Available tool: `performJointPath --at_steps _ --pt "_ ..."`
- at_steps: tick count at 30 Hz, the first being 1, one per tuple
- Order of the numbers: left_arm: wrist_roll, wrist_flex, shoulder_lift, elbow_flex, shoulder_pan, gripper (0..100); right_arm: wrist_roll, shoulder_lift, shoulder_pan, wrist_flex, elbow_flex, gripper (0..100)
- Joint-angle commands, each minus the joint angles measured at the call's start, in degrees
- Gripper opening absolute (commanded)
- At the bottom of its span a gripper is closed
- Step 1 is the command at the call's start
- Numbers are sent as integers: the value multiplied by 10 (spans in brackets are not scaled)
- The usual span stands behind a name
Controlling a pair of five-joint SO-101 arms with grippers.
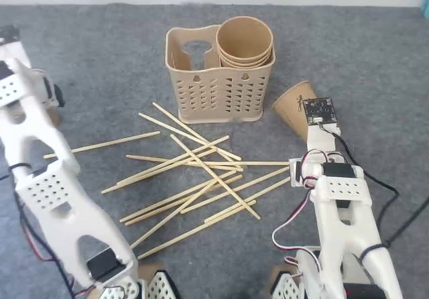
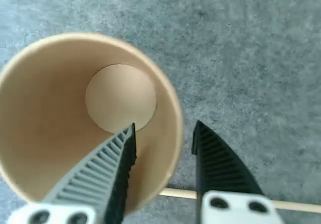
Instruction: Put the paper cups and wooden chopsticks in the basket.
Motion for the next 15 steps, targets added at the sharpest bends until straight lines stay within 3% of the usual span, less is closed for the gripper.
performJointPath --at_steps 1,4,15 --pt "-6 -12 -17 -31 11 109 8 -25 0 -7 -5 12" --pt "-3 -10 -40 -31 11 3 8 -25 0 -9 -5 12" --pt "-2 84 -194 -31 36 12 8 -25 0 -10 -5 12"
